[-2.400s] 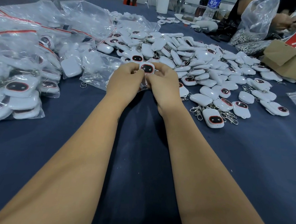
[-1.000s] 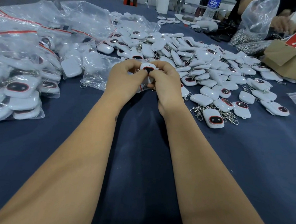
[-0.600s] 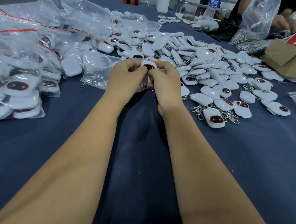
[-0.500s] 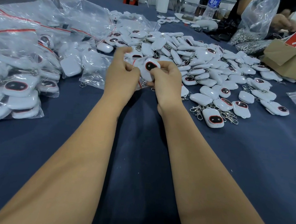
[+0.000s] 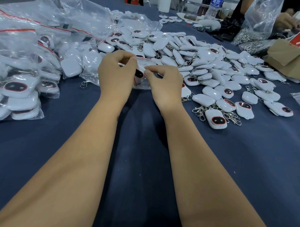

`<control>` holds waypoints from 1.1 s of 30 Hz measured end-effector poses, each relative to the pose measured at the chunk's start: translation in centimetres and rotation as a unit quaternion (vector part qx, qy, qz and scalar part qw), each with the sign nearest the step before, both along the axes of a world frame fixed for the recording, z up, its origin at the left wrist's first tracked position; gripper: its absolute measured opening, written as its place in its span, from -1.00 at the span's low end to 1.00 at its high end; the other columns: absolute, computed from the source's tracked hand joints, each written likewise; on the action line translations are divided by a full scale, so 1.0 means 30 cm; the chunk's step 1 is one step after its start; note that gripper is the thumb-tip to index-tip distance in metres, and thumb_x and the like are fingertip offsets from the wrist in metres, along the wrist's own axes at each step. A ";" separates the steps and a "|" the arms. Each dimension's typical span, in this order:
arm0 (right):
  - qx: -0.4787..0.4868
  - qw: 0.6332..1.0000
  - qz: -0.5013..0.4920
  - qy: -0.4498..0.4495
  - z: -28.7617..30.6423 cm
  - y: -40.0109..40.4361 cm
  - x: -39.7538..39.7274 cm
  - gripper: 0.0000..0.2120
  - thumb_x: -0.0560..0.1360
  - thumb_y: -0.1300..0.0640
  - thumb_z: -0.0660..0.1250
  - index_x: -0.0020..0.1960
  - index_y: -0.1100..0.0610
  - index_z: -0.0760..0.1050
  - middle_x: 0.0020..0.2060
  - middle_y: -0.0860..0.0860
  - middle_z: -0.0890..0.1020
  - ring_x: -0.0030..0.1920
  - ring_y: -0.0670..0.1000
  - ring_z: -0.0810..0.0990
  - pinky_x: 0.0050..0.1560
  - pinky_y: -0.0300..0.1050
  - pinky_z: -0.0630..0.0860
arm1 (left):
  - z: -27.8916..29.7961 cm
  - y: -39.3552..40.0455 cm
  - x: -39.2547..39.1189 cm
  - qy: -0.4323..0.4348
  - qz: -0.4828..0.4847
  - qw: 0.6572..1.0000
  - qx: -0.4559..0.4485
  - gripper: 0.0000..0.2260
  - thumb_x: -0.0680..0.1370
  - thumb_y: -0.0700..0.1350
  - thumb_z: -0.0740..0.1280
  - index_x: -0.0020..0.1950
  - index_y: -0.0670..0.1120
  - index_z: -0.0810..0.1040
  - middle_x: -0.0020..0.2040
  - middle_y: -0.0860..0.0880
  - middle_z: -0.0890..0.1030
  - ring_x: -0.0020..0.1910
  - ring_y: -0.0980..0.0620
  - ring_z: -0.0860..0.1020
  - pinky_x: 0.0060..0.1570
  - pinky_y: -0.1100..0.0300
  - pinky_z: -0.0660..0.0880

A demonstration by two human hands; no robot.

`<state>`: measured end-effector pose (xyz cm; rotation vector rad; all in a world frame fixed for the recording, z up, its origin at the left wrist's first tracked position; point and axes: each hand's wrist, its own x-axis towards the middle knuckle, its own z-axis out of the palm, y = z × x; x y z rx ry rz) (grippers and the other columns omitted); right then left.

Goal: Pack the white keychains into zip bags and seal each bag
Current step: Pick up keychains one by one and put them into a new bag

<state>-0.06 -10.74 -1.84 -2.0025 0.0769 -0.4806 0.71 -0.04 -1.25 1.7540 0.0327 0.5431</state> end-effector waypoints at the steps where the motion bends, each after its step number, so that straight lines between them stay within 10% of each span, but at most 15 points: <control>1: -0.009 1.000 0.005 0.002 0.000 -0.002 0.000 -0.82 0.53 0.14 0.32 0.00 0.01 0.70 0.02 0.01 0.67 0.17 0.06 0.55 0.23 0.00 0.47 | 0.002 0.000 0.000 -0.008 0.005 1.000 -0.009 -0.90 0.54 -0.12 0.32 -0.09 0.03 0.63 -0.14 0.09 0.63 -0.18 0.19 0.51 -0.11 0.37 0.43; 10: 0.111 0.991 0.041 -0.062 0.028 0.034 -0.052 -0.75 0.49 0.24 0.21 -0.03 -0.06 0.55 -0.16 -0.13 0.60 -0.24 -0.15 0.51 -0.10 -0.16 0.47 | 0.024 0.030 0.013 -0.091 0.161 0.966 -0.180 -0.92 0.57 -0.20 0.29 -0.07 -0.07 0.58 -0.02 -0.08 0.60 -0.18 0.23 0.47 -0.07 0.43 0.39; 17: -0.265 0.935 -0.202 0.117 0.022 -0.030 -0.041 -0.62 0.42 0.15 0.23 0.23 0.13 0.39 0.28 0.14 0.40 0.31 0.20 0.30 0.27 0.08 0.20 | -0.003 -0.003 -0.007 -0.113 0.058 0.983 0.130 -0.86 0.55 -0.14 0.27 0.01 -0.08 0.62 -0.01 0.01 0.51 -0.13 0.23 0.38 -0.13 0.52 0.25; 25: -0.174 0.979 -0.069 0.075 0.013 -0.036 -0.028 -0.54 0.42 0.31 0.30 0.30 0.13 0.39 0.23 0.11 0.38 0.15 0.15 0.47 0.21 -0.04 0.41 | -0.039 -0.016 0.009 0.015 -0.023 0.950 0.311 -0.76 0.54 -0.13 0.23 0.15 0.04 0.59 0.03 0.08 0.61 -0.09 0.05 0.45 -0.23 0.17 0.29; 29: -0.114 0.990 -0.053 0.065 0.016 -0.039 -0.025 -0.46 0.42 0.35 0.33 0.38 0.15 0.37 0.29 0.09 0.31 0.01 0.00 0.41 -0.04 -0.34 0.27 | -0.035 0.010 0.021 0.029 0.056 0.958 0.280 -0.67 0.52 -0.20 0.21 0.26 -0.03 0.55 0.17 -0.07 0.59 0.10 -0.10 0.53 -0.05 0.14 0.35; 33: -0.159 0.978 -0.110 0.083 0.010 -0.035 -0.028 -0.78 0.45 0.15 0.31 0.10 0.13 0.49 0.21 0.10 0.43 0.18 0.13 0.45 0.14 -0.11 0.38 | -0.030 0.040 0.025 0.024 0.080 0.978 0.190 -0.64 0.49 -0.26 0.21 0.25 -0.10 0.57 0.12 -0.10 0.61 0.10 -0.09 0.55 -0.07 0.21 0.36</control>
